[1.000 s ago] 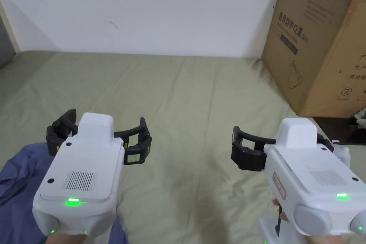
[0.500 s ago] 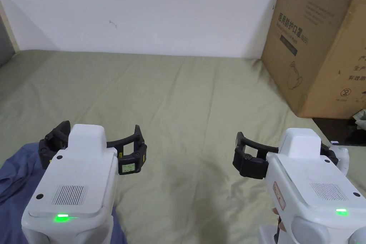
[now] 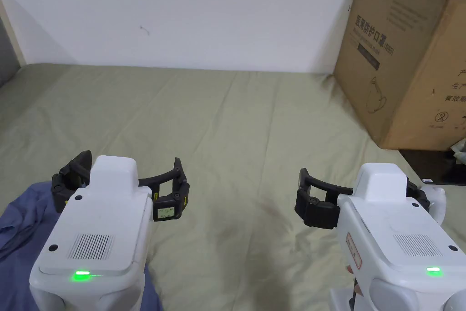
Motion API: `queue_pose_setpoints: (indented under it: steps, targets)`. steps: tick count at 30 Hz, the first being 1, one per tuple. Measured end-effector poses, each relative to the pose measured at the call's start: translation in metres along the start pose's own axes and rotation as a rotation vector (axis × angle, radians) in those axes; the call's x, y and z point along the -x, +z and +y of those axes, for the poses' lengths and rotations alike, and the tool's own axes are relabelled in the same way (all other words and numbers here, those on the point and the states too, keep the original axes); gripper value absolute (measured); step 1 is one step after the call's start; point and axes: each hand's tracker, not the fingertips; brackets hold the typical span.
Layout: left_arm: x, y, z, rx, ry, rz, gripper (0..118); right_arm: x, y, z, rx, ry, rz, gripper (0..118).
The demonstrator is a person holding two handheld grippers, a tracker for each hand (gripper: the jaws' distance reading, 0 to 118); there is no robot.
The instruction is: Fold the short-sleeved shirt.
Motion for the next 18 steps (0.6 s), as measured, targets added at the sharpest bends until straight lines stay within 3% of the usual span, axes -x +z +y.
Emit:
queue_pose_setpoints:
  steps: [18]
  targets:
    - [-0.0024,-0.0011,0.0039,-0.014,-0.012,-0.008,118,-0.0011,-0.0007,0.0038,-0.007,-0.006,0.005,118]
